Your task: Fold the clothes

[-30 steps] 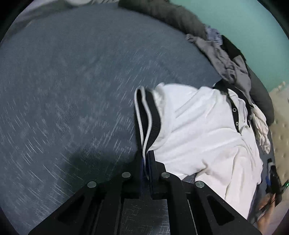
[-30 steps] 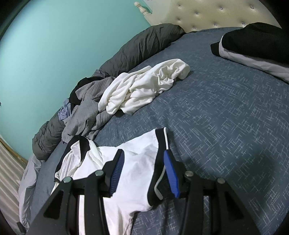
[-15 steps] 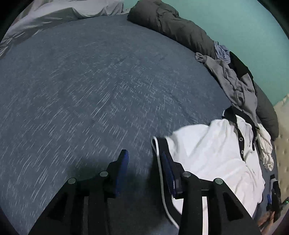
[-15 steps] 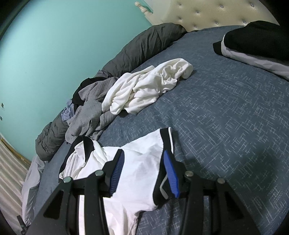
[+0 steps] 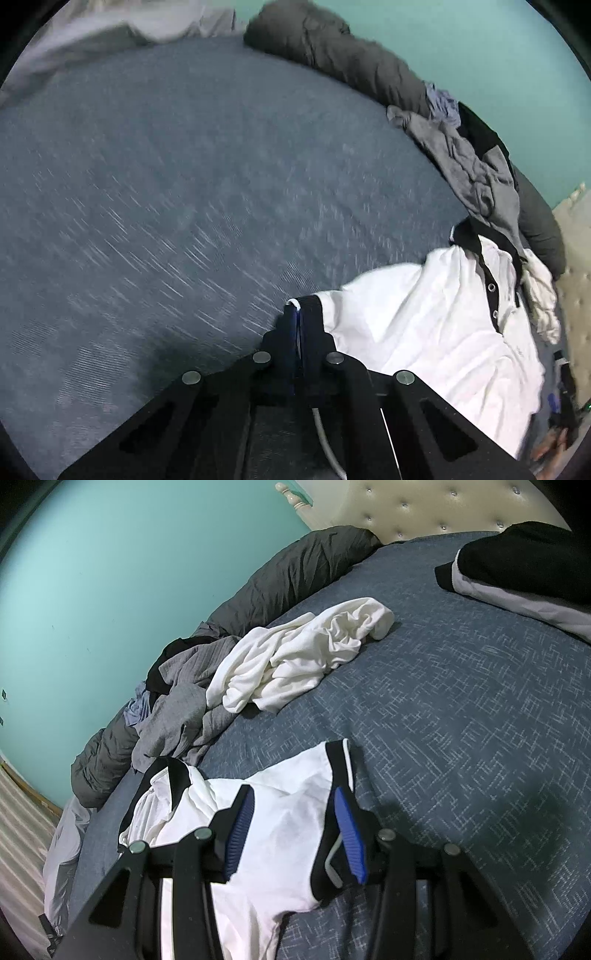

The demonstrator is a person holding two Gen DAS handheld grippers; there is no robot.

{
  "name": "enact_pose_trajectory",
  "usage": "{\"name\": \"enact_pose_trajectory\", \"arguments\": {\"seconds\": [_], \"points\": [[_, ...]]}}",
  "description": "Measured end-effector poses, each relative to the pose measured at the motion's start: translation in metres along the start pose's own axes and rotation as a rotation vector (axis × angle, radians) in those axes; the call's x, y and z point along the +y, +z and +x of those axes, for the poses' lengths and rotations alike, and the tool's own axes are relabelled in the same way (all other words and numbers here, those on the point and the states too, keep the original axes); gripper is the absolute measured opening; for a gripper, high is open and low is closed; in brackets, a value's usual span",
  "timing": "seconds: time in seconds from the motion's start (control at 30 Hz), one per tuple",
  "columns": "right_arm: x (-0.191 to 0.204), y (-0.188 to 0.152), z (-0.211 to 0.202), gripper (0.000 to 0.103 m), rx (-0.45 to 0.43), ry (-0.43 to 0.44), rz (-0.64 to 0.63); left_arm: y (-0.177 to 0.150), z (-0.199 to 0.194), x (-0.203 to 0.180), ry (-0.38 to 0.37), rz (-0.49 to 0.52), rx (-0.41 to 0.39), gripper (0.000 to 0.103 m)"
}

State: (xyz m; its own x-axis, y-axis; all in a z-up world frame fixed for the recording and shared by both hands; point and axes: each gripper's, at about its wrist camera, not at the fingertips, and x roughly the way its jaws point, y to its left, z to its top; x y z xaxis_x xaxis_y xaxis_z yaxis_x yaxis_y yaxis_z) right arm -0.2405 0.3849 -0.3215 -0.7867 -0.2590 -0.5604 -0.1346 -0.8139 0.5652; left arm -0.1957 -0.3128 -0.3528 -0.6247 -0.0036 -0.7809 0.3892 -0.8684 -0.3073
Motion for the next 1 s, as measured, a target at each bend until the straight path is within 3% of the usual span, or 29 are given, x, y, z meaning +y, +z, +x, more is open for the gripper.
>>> {"name": "enact_pose_trajectory", "arguments": {"seconds": [0.13,0.47,0.63,0.7,0.8,0.9,0.97,1.0], "points": [[-0.002,0.001,0.000,0.046,-0.001,-0.005,0.008,0.010,-0.019,0.019,0.060,-0.051,-0.067,0.001],[-0.014,0.003,0.007,0.046,0.043,-0.035,0.026,0.013,0.013,0.032,0.098,-0.075,0.007,0.001],[-0.029,0.005,0.018,0.054,0.098,-0.049,0.067,0.011,0.019,0.031,0.102,-0.085,0.016,0.002],[-0.031,0.004,0.024,0.054,0.125,-0.038,0.069,0.009,0.013,0.033,0.115,-0.090,0.008,0.007],[-0.033,0.003,0.034,0.056,0.170,-0.020,0.067,0.002,-0.003,0.036,0.119,-0.082,-0.010,0.024],[-0.033,-0.003,0.039,0.056,0.204,-0.011,0.073,-0.005,-0.017,0.041,0.096,-0.105,-0.030,0.026],[-0.028,-0.003,0.037,0.053,0.202,-0.003,0.047,-0.009,-0.023,0.039,0.081,-0.108,-0.027,0.026],[-0.025,-0.003,0.036,0.036,0.200,0.000,0.025,-0.012,-0.025,0.037,0.074,-0.105,-0.025,0.026]]}}
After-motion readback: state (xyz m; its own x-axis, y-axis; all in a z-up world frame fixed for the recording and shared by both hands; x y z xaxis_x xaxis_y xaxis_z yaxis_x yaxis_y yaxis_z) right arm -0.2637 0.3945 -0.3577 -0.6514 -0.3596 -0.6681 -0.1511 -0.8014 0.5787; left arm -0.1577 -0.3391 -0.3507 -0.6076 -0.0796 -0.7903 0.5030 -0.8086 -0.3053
